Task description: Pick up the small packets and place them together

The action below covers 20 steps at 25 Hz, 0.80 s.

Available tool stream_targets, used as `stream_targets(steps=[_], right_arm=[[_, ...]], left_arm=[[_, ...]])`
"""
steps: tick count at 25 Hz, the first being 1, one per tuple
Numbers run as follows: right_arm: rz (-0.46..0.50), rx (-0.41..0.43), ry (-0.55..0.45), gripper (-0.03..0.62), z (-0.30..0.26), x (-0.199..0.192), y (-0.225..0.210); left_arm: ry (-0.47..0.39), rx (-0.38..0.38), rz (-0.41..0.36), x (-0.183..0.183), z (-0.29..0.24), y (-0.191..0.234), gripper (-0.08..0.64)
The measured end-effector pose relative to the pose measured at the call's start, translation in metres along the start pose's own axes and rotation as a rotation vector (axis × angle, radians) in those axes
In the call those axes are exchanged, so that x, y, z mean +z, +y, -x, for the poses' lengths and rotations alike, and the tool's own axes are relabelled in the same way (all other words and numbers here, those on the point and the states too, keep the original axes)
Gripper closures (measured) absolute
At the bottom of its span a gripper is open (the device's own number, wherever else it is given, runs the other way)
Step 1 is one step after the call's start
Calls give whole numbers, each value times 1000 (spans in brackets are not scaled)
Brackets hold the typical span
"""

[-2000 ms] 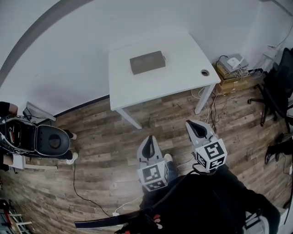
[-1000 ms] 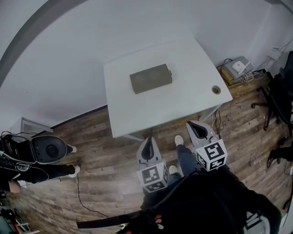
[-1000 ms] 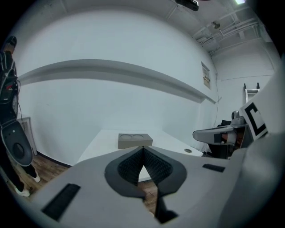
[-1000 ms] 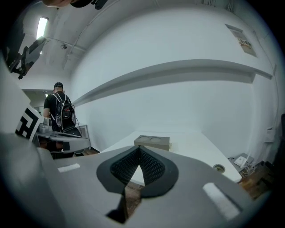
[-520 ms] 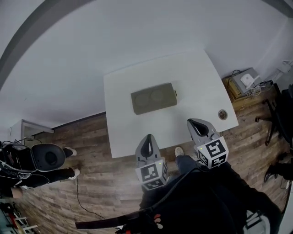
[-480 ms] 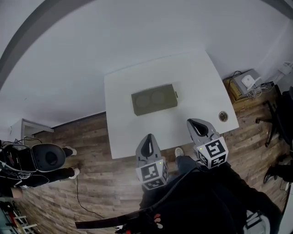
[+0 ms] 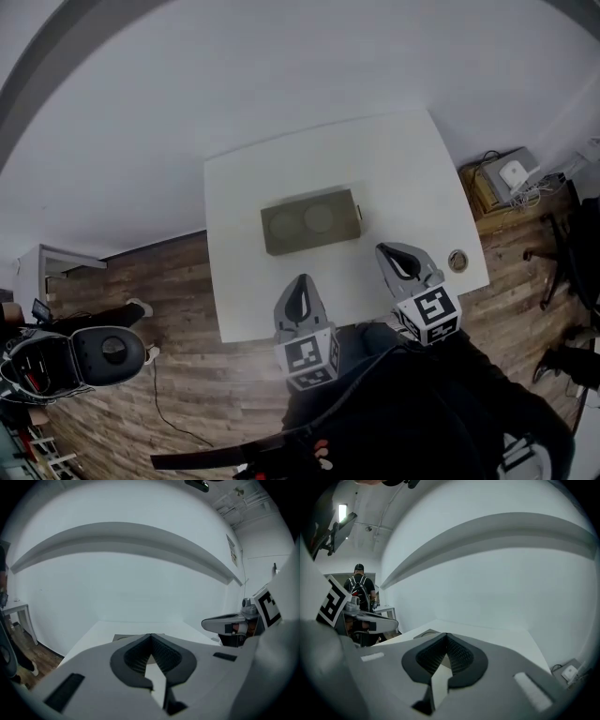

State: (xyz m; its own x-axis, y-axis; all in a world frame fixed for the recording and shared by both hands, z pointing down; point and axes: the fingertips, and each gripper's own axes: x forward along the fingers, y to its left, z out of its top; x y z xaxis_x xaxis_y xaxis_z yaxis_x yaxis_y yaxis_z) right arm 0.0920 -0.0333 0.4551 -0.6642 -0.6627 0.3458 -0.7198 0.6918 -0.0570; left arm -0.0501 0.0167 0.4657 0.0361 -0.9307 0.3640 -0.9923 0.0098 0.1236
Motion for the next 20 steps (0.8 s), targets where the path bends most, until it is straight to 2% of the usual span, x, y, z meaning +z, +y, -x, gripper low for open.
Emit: stream_targets(steps=[6,11,13,16,20], right_arm=[[-16,2,-16,592,-21,10,-11],[-24,-39,-25,592,-39,30,-21],[-38,-28,-58,592,-45,42,-24],[-35,8,-90,592,-56,53,-27],[1,7,-59,591,-53,44,-27]], left_arm=[[15,-1,-8,12,-24,11,560],[-3,-34,-30,39,-42,22,560],[-7,-54,-39,47,-52,27,559],[20,-79,-46,46,-69,34,559],[45,-73,-47,38,-61,44,560]])
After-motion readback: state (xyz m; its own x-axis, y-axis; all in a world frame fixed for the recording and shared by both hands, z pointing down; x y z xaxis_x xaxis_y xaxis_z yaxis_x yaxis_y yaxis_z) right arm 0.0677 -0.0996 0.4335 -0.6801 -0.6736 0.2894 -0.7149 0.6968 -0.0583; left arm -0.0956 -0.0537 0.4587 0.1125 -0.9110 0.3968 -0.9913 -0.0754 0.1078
